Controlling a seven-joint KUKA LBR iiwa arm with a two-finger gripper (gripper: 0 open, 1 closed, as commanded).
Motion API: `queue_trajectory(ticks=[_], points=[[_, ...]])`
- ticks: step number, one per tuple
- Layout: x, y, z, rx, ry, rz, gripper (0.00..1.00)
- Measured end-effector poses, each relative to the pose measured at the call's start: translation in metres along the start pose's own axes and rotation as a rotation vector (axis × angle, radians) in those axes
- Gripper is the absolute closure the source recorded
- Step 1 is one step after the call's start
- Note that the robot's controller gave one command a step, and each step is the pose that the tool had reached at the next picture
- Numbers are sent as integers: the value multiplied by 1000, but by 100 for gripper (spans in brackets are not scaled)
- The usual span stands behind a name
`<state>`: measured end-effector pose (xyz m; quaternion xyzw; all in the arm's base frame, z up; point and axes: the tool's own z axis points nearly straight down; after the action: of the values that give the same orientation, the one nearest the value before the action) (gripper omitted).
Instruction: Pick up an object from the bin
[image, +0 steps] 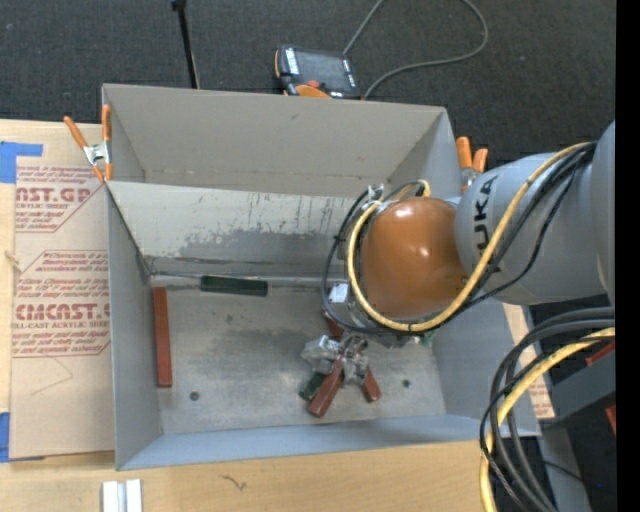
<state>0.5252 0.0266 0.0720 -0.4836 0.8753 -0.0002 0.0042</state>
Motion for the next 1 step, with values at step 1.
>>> queue_trajectory(ticks=[1], points=[[-14, -2, 1, -7, 2, -502, 100]])
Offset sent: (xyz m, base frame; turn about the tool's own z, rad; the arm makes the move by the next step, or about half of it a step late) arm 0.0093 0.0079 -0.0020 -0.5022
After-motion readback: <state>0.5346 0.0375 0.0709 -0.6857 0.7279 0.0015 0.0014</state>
